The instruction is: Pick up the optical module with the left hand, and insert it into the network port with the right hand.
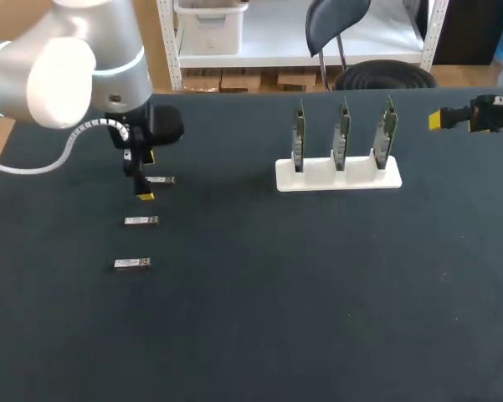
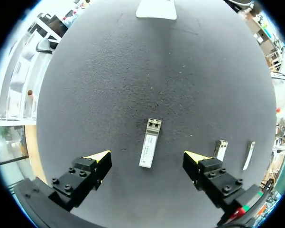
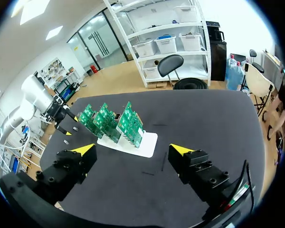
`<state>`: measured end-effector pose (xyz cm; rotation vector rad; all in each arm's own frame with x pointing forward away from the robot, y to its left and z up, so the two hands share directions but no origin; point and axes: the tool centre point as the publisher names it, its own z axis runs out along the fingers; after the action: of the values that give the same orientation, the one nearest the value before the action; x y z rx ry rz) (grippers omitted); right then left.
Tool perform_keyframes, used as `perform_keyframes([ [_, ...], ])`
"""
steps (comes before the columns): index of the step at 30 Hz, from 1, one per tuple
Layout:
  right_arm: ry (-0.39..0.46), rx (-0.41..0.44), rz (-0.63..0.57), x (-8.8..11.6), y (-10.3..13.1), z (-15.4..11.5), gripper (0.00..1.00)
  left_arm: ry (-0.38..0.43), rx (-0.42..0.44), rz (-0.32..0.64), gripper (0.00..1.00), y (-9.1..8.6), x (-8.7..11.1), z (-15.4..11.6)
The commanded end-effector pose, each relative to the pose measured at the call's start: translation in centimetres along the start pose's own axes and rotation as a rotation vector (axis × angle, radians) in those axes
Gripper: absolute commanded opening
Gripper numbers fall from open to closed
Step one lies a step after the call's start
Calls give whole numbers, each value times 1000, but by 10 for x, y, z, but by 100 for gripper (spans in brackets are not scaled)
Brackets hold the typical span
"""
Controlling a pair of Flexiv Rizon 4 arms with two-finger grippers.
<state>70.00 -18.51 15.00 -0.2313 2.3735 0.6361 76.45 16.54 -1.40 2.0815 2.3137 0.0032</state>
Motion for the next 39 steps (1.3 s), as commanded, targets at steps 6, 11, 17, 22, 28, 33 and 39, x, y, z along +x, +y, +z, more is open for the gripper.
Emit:
perform_keyframes([
  [6, 0, 0, 0, 0, 0, 0, 100, 19, 20, -7, 11, 4, -1, 7],
  [11, 0, 0, 0, 0, 0, 0, 100, 28, 38, -14, 0, 2, 1, 11],
  [17, 0, 0, 0, 0, 0, 0, 100, 33, 35, -32, 0, 1, 2, 15],
  [22, 0, 0, 0, 0, 0, 0, 100, 13, 21, -66, 0, 2, 4, 14],
  [28, 0, 0, 0, 0, 0, 0, 100, -55, -91, -271, 0, 16, 7, -2],
  [33, 0, 0, 0, 0, 0, 0, 100, -172, -173, -447, 0, 33, 9, -31],
  [39, 0, 0, 0, 0, 0, 0, 100, -416, -221, -614, 0, 49, 5, -92],
])
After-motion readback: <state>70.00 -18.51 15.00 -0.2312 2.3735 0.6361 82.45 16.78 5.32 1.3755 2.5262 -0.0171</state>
